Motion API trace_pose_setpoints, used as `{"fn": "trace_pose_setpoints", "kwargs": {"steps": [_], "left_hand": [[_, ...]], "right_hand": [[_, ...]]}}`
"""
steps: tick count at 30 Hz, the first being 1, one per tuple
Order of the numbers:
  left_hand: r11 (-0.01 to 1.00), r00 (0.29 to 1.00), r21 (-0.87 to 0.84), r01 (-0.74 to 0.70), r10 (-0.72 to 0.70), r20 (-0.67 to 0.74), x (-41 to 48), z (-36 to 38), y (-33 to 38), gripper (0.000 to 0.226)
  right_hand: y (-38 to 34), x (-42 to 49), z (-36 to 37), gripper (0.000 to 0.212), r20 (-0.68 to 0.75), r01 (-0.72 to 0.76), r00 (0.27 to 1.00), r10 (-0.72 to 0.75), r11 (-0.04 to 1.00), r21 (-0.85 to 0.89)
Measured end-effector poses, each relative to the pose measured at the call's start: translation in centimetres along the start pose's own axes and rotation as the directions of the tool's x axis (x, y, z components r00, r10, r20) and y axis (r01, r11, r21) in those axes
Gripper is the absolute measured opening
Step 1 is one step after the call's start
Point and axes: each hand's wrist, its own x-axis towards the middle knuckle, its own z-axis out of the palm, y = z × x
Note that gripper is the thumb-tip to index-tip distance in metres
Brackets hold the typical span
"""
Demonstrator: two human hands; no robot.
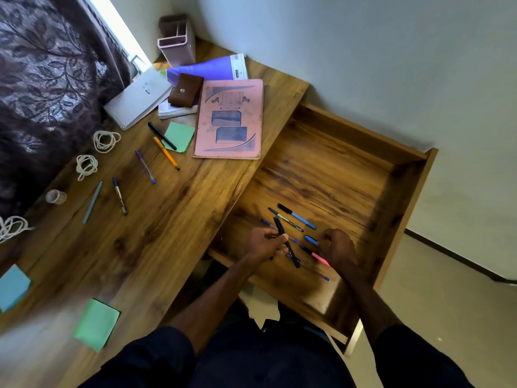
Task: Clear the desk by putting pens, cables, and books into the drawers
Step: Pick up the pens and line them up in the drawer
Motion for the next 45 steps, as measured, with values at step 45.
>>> {"fn": "trace_pose_setpoints", "kwargs": {"steps": [45], "left_hand": [[0.992, 0.997, 0.128, 0.017, -0.027, 0.076, 0.6, 2.2, -1.2, 0.020]], "right_hand": [[3.5, 0.8, -1.9, 0.025, 0.034, -0.138, 0.990, 0.140, 0.988, -0.074]]}}
